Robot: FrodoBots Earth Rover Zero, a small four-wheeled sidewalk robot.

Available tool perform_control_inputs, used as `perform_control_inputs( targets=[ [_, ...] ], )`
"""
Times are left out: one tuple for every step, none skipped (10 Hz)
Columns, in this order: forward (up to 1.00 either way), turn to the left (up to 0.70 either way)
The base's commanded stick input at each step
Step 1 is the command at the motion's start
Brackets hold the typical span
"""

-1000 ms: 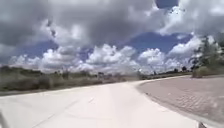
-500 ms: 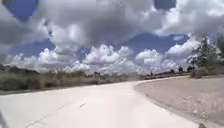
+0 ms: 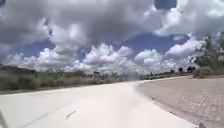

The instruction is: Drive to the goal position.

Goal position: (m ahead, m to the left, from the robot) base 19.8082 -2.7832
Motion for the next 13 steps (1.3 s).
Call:
perform_control_inputs(
  targets=[
    [0.85,0.0],
    [0.85,0.0],
    [0.85,0.0],
    [0.85,0.0],
    [0.85,0.0],
    [0.85,0.0],
    [0.85,0.0],
    [0.85,0.0],
    [0.85,0.0],
    [0.85,0.0],
    [0.85,0.0],
    [0.85,0.0],
    [0.85,0.0]
  ],
)
